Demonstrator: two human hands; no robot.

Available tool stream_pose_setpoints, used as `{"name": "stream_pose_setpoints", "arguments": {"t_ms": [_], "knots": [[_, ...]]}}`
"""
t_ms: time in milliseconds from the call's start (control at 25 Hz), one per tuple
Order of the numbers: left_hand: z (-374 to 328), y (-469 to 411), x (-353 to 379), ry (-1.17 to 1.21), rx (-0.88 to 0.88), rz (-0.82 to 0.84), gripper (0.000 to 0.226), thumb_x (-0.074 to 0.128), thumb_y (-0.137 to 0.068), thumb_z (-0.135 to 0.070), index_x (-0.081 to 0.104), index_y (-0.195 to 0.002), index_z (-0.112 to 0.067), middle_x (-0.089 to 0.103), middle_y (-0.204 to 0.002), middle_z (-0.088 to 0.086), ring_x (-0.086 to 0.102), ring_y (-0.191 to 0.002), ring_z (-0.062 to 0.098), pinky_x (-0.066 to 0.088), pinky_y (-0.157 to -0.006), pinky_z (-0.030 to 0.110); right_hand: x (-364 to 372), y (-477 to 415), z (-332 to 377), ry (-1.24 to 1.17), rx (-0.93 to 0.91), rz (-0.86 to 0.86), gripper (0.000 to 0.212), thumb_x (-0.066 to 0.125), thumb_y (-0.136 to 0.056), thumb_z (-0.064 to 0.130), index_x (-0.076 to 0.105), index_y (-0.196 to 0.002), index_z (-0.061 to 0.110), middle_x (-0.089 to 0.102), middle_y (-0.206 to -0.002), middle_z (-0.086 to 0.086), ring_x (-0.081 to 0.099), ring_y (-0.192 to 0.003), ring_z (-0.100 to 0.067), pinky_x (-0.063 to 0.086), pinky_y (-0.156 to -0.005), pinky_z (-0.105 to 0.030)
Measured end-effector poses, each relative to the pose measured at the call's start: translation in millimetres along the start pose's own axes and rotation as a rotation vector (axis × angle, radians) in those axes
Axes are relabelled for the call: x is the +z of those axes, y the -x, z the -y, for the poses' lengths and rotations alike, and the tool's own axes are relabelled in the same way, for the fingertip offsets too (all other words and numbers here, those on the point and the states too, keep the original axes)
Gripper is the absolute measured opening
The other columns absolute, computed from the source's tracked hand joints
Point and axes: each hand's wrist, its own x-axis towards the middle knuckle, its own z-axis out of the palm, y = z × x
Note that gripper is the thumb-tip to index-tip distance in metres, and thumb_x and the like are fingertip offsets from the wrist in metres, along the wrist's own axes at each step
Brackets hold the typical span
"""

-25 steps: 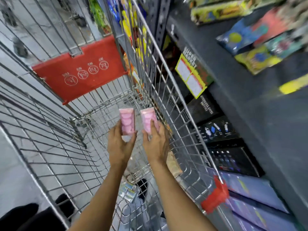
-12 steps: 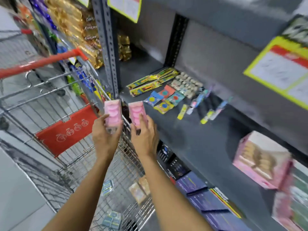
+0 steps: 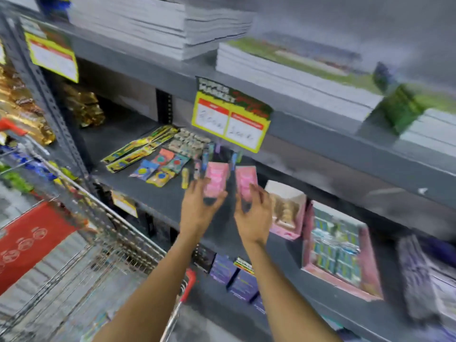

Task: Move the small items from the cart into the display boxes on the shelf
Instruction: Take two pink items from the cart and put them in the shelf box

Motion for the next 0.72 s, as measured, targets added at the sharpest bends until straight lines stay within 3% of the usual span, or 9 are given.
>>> {"name": "stream_pose_setpoints", "arguments": {"t_ms": [200, 360, 440, 520, 640, 720], "knots": [[-40, 27, 82, 0.013, 0.058, 0.270, 0.040, 0.074, -0.072, -0.038, 0.059, -0.102, -0.014, 0.060, -0.100, 0.013, 0.060, -0.087, 0.034, 0.047, -0.070, 0.036, -55, 13, -75, 0.228, 0.208, 0.008, 0.046, 0.069, -0.077, 0.025, 0.057, -0.117, 0.007, 0.056, -0.119, -0.025, 0.060, -0.095, -0.042, 0.055, -0.060, -0.044], [-46, 32, 115, -0.075, 0.082, 0.368, 0.040, 0.068, -0.076, -0.044, 0.058, -0.102, -0.016, 0.060, -0.099, 0.010, 0.060, -0.085, 0.028, 0.046, -0.066, 0.030, -61, 16, -97, 0.231, 0.345, 0.073, 0.045, 0.071, -0.075, 0.027, 0.055, -0.109, 0.004, 0.058, -0.109, -0.026, 0.060, -0.083, -0.046, 0.055, -0.060, -0.048], [-42, 29, 125, -0.120, 0.086, 0.398, 0.034, 0.063, -0.082, -0.042, 0.058, -0.103, -0.015, 0.059, -0.103, 0.011, 0.058, -0.091, 0.029, 0.052, -0.071, 0.035, -59, 16, -99, 0.234, 0.350, 0.080, 0.041, 0.064, -0.080, 0.036, 0.057, -0.108, 0.006, 0.057, -0.109, -0.024, 0.060, -0.085, -0.043, 0.056, -0.062, -0.048], [-36, 28, 130, -0.171, 0.094, 0.389, 0.027, 0.054, -0.090, -0.031, 0.061, -0.107, -0.011, 0.055, -0.118, 0.015, 0.052, -0.105, 0.032, 0.049, -0.086, 0.042, -58, 15, -97, 0.234, 0.313, 0.070, 0.040, 0.052, -0.084, 0.040, 0.060, -0.106, 0.008, 0.058, -0.107, -0.020, 0.059, -0.087, -0.039, 0.055, -0.069, -0.046], [-22, 31, 129, -0.273, 0.196, 0.326, 0.035, 0.042, -0.093, -0.033, 0.066, -0.105, -0.012, 0.047, -0.136, 0.018, 0.047, -0.117, 0.038, 0.042, -0.093, 0.045, -60, 20, -97, 0.336, 0.264, 0.084, 0.030, 0.064, -0.075, 0.018, 0.065, -0.103, 0.007, 0.063, -0.101, -0.016, 0.059, -0.086, -0.034, 0.054, -0.071, -0.042], [-11, 37, 127, -0.272, 0.213, 0.330, 0.044, 0.031, -0.091, -0.041, 0.065, -0.112, -0.020, 0.041, -0.143, 0.017, 0.039, -0.127, 0.036, 0.038, -0.095, 0.048, -62, 25, -99, 0.440, 0.215, 0.154, 0.041, 0.071, -0.067, 0.006, 0.065, -0.107, 0.007, 0.063, -0.102, -0.016, 0.060, -0.086, -0.033, 0.054, -0.072, -0.042]]}}
